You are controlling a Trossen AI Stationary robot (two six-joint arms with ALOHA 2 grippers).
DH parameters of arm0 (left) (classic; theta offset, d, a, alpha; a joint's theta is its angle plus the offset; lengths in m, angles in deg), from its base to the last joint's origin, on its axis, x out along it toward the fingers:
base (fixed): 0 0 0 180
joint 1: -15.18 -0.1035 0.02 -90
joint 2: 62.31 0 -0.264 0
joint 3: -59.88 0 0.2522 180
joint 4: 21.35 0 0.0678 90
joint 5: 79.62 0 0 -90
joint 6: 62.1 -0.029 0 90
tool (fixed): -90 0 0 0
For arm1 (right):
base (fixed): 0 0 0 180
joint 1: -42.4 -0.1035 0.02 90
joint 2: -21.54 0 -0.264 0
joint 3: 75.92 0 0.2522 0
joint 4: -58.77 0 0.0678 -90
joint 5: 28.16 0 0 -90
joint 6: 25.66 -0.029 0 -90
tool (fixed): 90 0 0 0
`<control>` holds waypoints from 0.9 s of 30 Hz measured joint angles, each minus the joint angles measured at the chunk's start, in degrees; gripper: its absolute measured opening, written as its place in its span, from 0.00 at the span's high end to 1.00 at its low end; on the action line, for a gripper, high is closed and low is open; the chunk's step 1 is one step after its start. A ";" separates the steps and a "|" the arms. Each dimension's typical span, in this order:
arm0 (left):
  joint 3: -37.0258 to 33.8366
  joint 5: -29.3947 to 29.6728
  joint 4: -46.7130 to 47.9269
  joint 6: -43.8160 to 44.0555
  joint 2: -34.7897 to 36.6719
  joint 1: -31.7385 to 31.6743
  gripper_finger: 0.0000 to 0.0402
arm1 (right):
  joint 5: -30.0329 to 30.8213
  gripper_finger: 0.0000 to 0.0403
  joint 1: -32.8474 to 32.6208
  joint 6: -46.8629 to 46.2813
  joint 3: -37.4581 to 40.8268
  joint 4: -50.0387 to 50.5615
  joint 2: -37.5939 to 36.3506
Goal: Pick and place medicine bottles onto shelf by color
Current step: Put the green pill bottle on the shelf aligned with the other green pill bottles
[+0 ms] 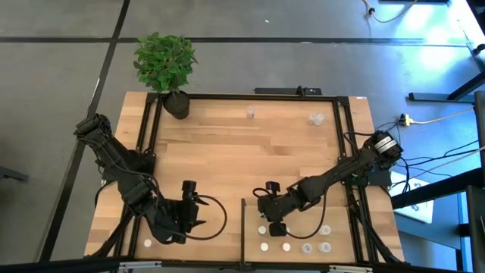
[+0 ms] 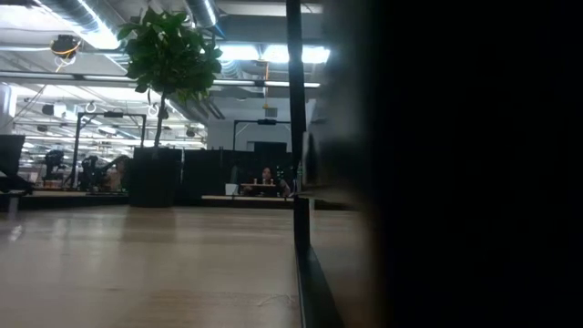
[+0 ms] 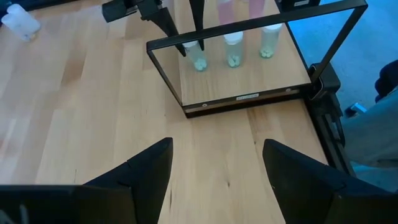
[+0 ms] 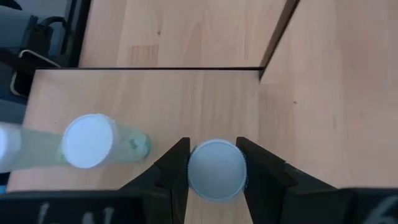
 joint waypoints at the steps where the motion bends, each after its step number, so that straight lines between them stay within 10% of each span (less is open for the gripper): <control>1: 0.00 -0.01 0.00 0.00 0.00 0.00 0.39 | -0.15 0.70 0.00 0.03 0.00 0.01 0.00; 27: 0.00 0.02 0.33 -0.02 0.00 -0.01 0.40 | 1.12 0.70 0.13 4.85 0.00 -2.18 0.09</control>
